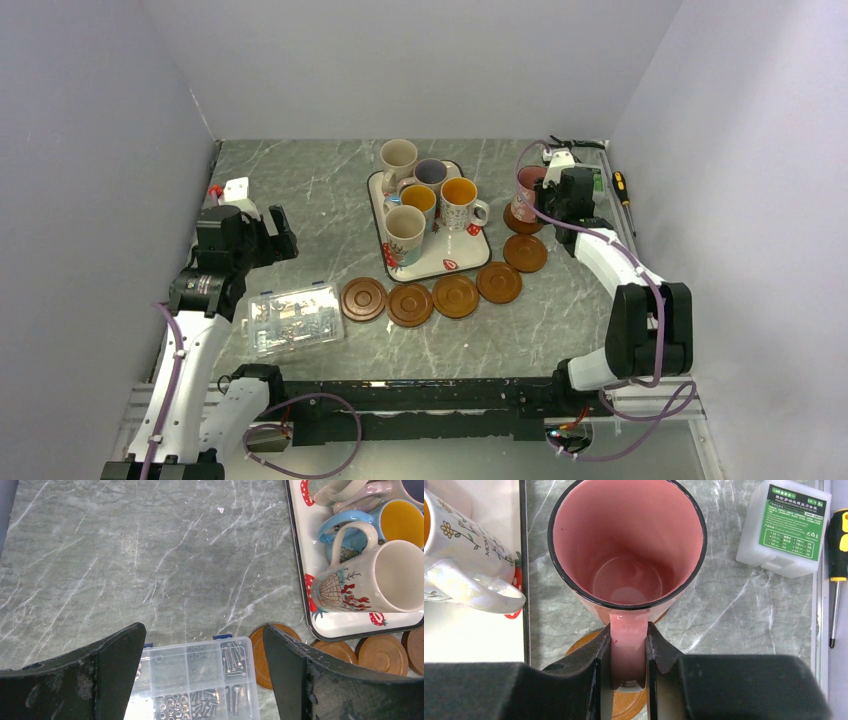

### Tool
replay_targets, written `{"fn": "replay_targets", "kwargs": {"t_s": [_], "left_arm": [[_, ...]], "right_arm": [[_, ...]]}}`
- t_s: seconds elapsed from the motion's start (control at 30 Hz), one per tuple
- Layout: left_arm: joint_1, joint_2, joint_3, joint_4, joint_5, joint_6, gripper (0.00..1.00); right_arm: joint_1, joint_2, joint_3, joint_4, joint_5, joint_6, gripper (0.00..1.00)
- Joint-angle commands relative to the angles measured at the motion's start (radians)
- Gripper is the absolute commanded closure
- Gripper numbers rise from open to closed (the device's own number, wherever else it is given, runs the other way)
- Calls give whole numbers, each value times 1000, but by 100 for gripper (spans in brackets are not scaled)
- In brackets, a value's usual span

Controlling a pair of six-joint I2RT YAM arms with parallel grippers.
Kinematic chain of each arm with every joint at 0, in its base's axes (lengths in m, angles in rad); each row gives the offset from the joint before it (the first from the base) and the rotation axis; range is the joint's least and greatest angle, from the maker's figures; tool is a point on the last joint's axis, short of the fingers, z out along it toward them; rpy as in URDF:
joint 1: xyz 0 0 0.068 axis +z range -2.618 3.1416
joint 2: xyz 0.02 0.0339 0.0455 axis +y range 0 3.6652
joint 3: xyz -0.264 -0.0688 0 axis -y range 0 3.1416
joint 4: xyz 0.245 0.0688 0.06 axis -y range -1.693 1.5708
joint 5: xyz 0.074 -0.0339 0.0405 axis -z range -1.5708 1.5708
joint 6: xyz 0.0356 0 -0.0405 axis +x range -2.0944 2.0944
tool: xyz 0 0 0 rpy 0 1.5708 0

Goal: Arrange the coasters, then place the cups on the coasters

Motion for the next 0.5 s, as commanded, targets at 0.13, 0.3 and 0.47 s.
{"fn": "replay_targets", "kwargs": {"t_s": [0.13, 0.3, 0.47], "left_arm": [[-3, -13, 12, 30, 3, -1, 6], [-3, -11, 12, 27, -2, 0, 6], [-3, -12, 11, 28, -4, -1, 6]], "right_arm": [[-30, 6, 18, 224, -64, -42, 100], [-40, 32, 19, 238, -87, -42, 100], [-40, 45, 14, 253, -97, -44, 100]]}}
